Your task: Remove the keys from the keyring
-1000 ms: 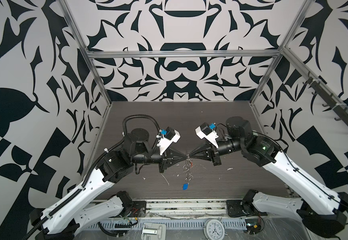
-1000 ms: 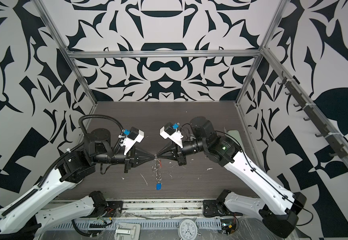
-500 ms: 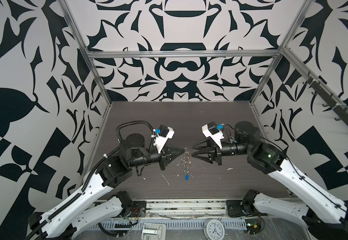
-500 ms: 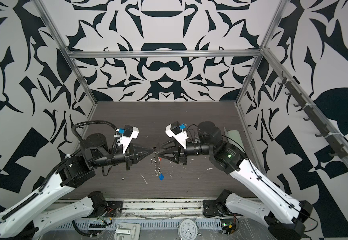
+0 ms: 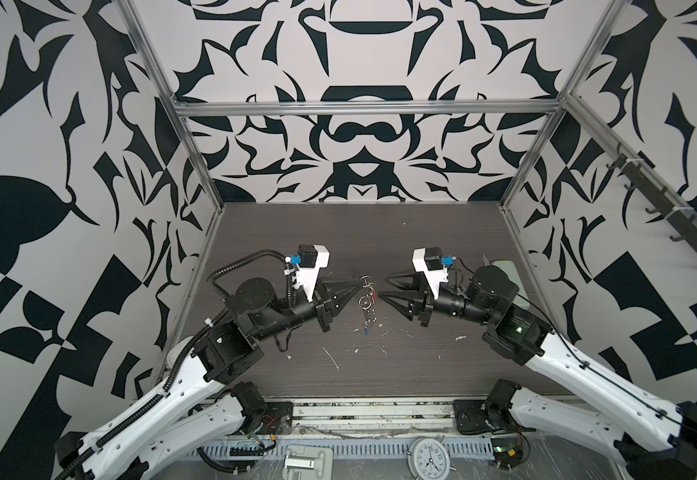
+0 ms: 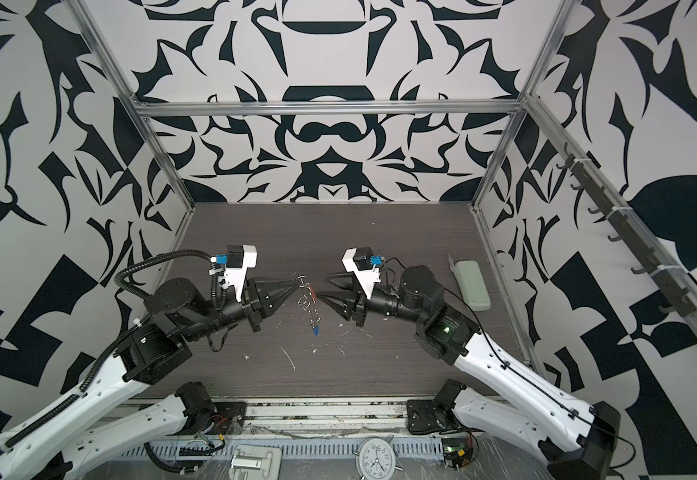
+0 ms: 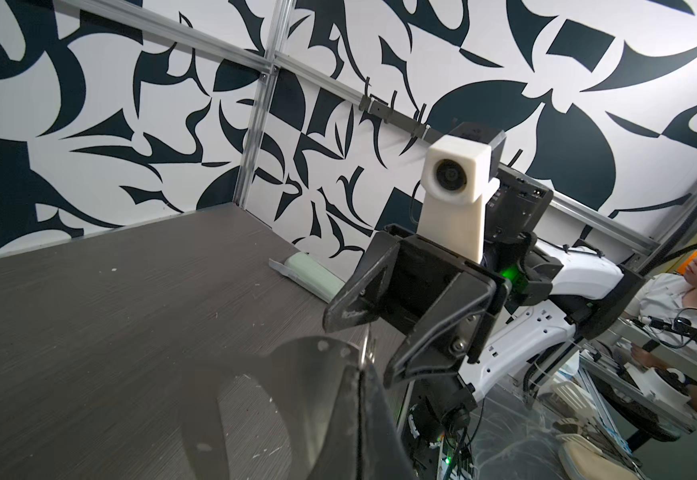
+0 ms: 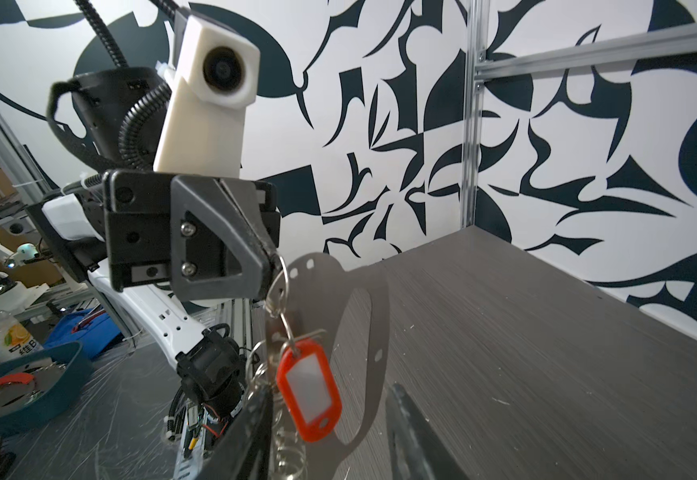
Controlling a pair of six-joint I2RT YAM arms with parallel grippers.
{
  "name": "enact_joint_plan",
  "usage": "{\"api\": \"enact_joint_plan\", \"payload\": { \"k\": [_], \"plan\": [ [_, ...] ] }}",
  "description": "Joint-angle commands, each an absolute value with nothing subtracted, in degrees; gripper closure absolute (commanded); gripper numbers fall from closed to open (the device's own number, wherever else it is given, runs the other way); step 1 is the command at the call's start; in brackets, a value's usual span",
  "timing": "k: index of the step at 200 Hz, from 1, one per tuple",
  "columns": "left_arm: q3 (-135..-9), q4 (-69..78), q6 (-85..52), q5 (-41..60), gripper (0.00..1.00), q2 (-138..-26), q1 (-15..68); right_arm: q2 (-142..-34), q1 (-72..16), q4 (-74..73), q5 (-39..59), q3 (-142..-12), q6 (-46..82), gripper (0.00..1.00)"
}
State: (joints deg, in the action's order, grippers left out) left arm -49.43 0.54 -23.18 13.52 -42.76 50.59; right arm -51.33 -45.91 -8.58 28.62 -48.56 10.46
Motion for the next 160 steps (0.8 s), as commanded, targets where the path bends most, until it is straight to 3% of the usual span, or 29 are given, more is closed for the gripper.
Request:
{"api": "enact_joint_plan", "payload": {
  "k": [1,83,160],
  "plan": [
    [-49.4,4.5,-23.4,15.2,1.00,-42.4,50.5,-50.9,-46.3,-15.4,27.9,-50.0,10.4,0.52],
    [-47.6,6.6,-22.9,16.2,1.00,-40.7,50.5,-53.9,-46.3,-15.9,34.9,-52.6,12.9,0.51],
    [-47.2,8.4,-23.9,15.0,1.00,-41.1,50.5,-54.7,-46.4,-15.6,37.1,-52.9,12.6,0.84]
  ]
}}
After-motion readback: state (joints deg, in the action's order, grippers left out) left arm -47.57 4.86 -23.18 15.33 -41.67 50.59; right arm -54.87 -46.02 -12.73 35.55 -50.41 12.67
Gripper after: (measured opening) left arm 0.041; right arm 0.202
